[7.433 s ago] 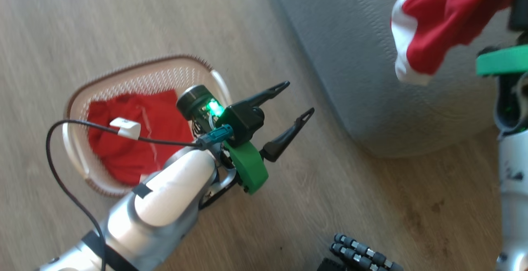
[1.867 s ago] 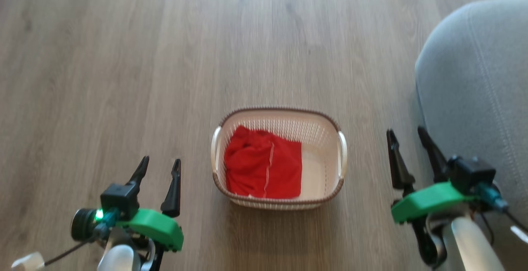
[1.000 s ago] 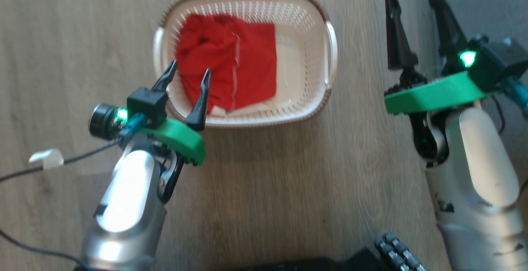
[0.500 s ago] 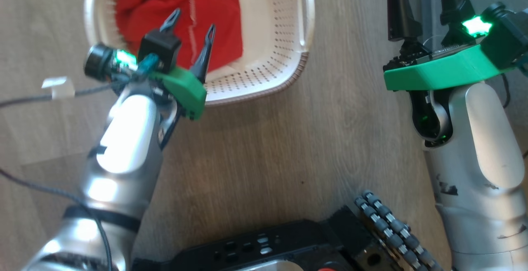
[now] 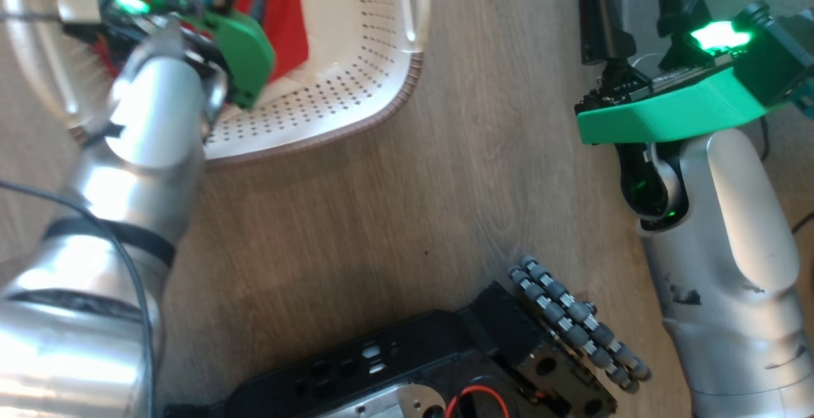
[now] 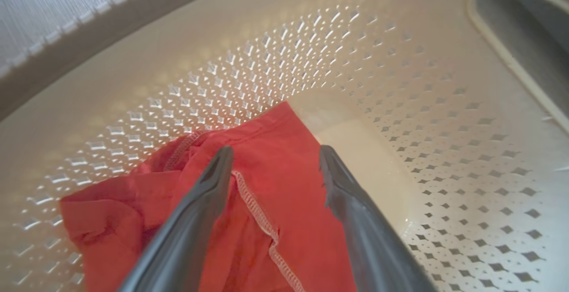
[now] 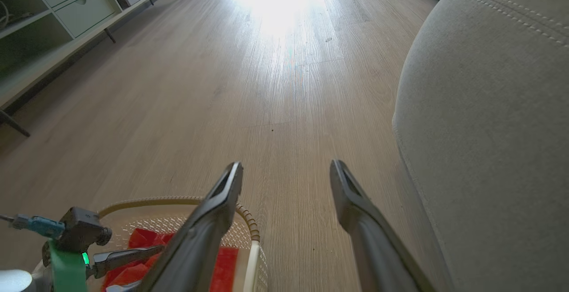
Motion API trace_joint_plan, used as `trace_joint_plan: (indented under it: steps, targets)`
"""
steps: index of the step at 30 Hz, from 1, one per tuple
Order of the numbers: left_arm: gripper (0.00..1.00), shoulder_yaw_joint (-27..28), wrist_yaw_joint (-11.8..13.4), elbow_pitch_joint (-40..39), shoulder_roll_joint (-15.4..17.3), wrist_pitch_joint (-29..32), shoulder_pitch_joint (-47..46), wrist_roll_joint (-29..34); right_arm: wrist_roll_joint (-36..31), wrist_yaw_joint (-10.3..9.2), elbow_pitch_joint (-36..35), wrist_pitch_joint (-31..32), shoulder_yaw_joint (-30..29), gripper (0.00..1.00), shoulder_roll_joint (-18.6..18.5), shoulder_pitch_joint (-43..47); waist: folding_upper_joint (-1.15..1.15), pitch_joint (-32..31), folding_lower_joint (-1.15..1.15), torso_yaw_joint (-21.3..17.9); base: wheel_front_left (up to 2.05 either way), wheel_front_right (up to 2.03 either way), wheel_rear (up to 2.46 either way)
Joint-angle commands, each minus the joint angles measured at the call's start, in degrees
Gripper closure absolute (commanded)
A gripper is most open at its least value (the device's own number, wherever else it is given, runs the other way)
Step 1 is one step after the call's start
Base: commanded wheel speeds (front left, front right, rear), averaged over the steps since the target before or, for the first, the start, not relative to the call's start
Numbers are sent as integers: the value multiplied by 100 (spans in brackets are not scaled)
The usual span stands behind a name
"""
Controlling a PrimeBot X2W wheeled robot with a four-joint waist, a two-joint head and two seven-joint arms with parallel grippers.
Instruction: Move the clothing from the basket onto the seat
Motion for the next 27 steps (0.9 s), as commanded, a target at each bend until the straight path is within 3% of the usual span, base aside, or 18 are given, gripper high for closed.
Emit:
trace_joint_plan:
  steps: [1, 9, 18, 25, 26, 27]
  targets:
    - [0, 25, 134, 151, 200, 94, -118, 85, 114, -1, -199, -37, 138, 0, 42, 131, 0, 151, -1, -174, 0, 0, 0]
    - [0, -137, 320, 729, 488, 404, -591, 253, 341, -1, -230, -37, 248, 0, 42, 145, 0, 355, -1, -420, 0, 0, 0]
    - [0, -258, 735, 968, 618, 872, -801, 327, 360, -1, -225, -37, 203, 0, 42, 305, 0, 422, -1, -401, 0, 0, 0]
    - [0, -439, 589, 1040, 605, 1342, -775, 353, 362, -1, -218, -37, 260, 0, 42, 314, 0, 438, -1, -371, 0, 0, 0]
    - [8, -449, 573, 1043, 586, 1353, -768, 342, 359, -1, -214, -37, 261, 0, 42, 304, 0, 442, -1, -364, 0, 0, 0]
    - [95, -456, 561, 1046, 565, 1363, -758, 326, 359, -1, -212, -37, 262, 0, 42, 294, 0, 443, -1, -358, 0, 0, 0]
